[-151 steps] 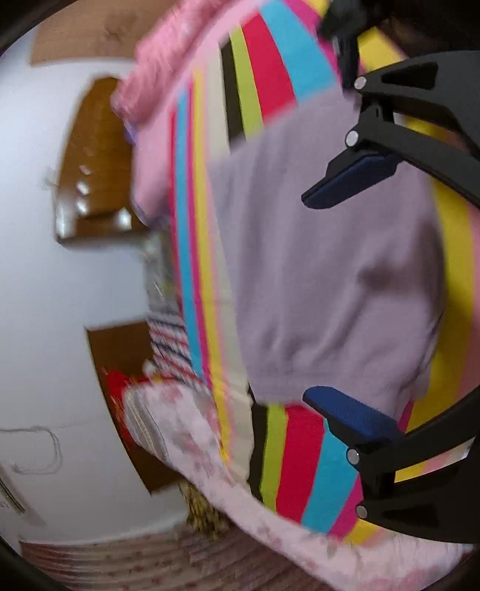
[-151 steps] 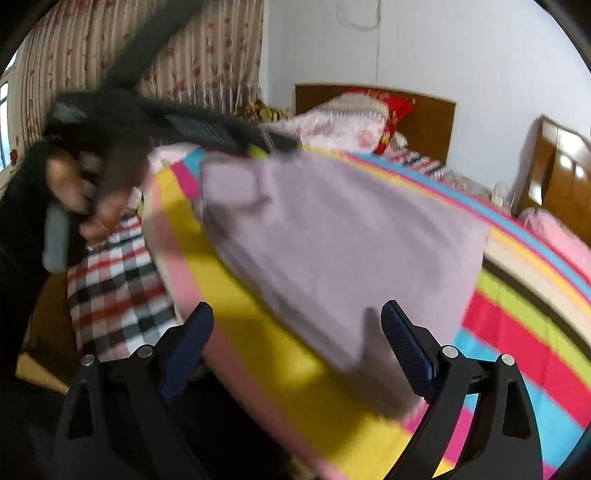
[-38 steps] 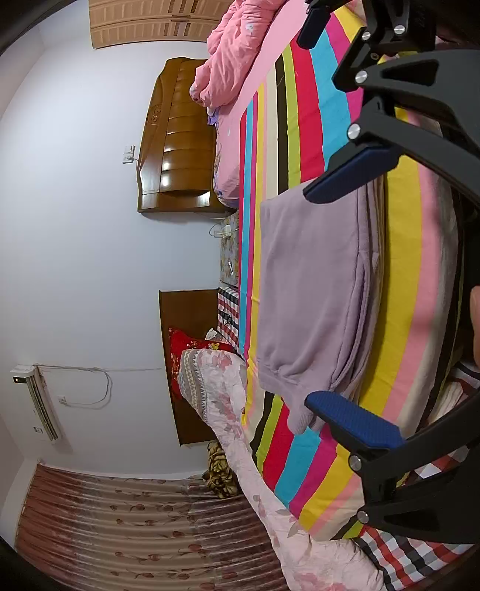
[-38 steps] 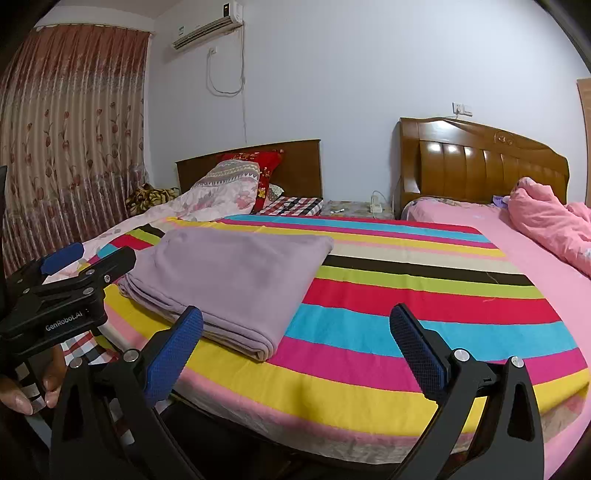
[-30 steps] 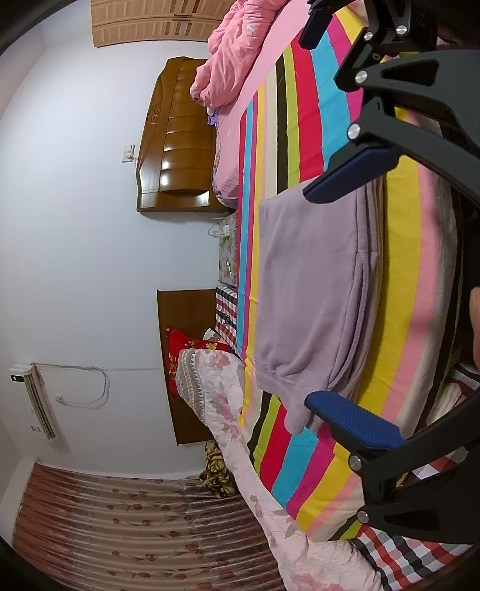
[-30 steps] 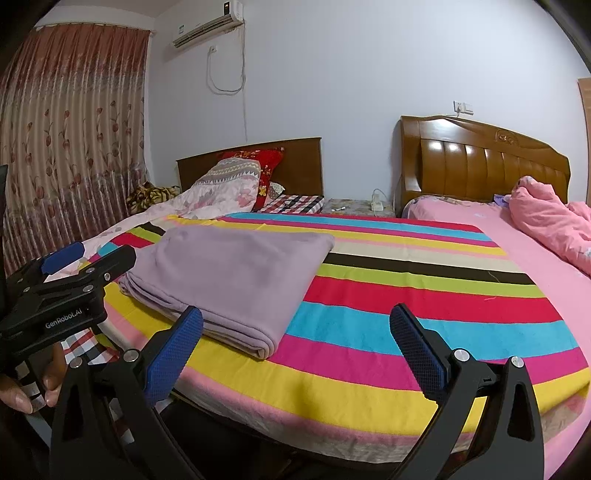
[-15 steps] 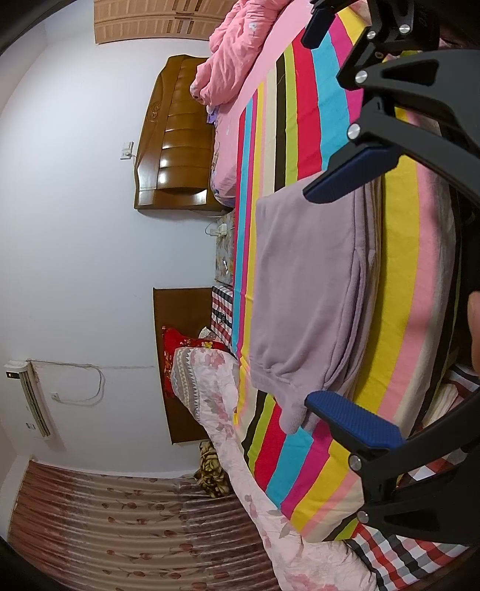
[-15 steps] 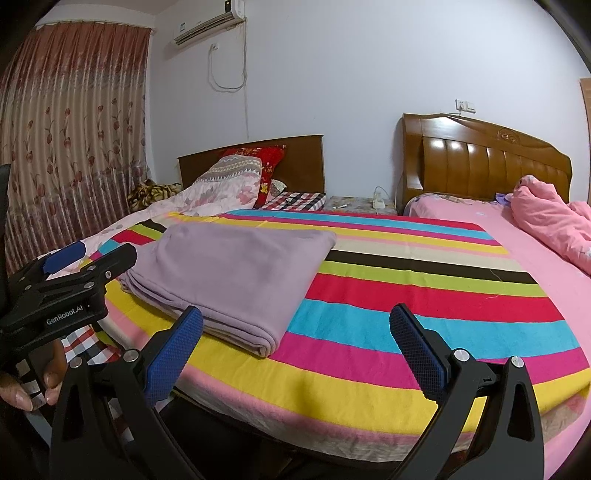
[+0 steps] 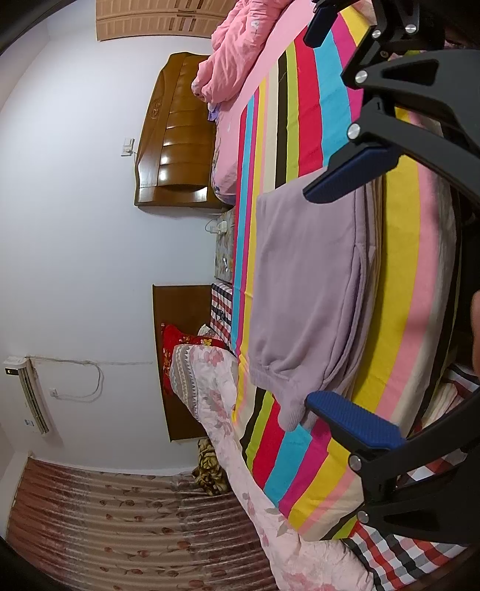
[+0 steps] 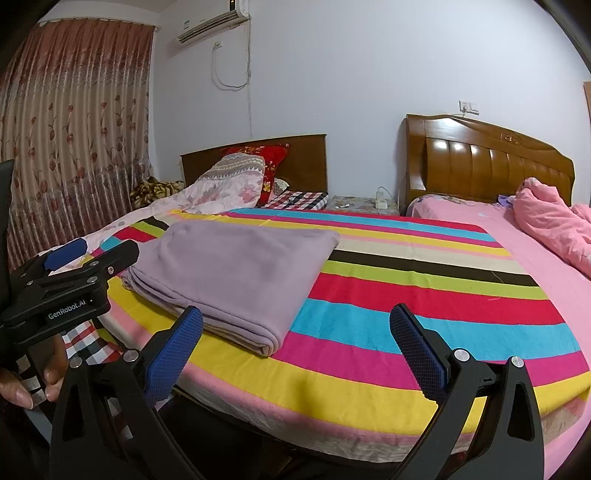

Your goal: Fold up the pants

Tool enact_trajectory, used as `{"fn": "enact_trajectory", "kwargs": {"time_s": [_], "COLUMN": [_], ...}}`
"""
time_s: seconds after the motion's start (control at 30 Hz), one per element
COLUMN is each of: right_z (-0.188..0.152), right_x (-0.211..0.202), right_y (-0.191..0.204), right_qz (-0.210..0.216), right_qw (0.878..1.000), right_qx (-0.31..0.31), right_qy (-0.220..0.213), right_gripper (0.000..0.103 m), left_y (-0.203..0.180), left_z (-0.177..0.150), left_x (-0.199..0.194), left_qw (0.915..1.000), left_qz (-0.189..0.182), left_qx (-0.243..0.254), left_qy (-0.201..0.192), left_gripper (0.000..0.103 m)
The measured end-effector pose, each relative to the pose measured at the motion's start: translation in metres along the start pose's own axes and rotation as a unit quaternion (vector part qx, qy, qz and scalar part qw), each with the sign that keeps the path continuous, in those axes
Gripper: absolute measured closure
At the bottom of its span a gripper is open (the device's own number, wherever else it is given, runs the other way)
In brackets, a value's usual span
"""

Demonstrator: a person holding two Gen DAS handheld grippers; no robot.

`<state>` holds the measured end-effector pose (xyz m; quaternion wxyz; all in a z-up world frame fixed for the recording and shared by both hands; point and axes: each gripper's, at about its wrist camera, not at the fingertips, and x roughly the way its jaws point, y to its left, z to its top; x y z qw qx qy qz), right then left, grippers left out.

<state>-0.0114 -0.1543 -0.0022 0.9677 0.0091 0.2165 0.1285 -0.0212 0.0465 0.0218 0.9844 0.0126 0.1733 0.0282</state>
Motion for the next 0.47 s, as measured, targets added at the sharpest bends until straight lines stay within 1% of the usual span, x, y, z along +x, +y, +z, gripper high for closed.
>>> {"fn": "enact_trajectory", "kwargs": {"time_s": [0.1,0.17,0.3,0.47], "right_z": [0.001,0.001,0.001,0.001], "right_x": [-0.001,-0.001,-0.001,-0.001], "right_y": [-0.001,-0.001,-0.001,-0.002], "right_qz": [0.001,0.001,0.001,0.001], "right_qw": [1.0,1.0,1.0,1.0], "right_qx": [-0.002,-0.002,-0.002,-0.001], "right_qy": [0.0,0.0,0.0,0.001], "right_gripper": [0.005,0.005,0.005,0.005], "left_y": [0.002,0.004,0.008,0.012], "left_z": [0.0,0.0,0.001,-0.001], "left_x": [-0.001,0.0,0.002,0.005], "left_qw": [1.0,0.9999,0.9999,0.9996], "left_qz": [-0.005,0.001,-0.003,0.004], "left_qx": [-0.008,-0.01,-0.017,-0.025], "left_qy": [-0.003,-0.002,0.0,0.009], "left_gripper": [0.001,0.001,0.001,0.001]}}
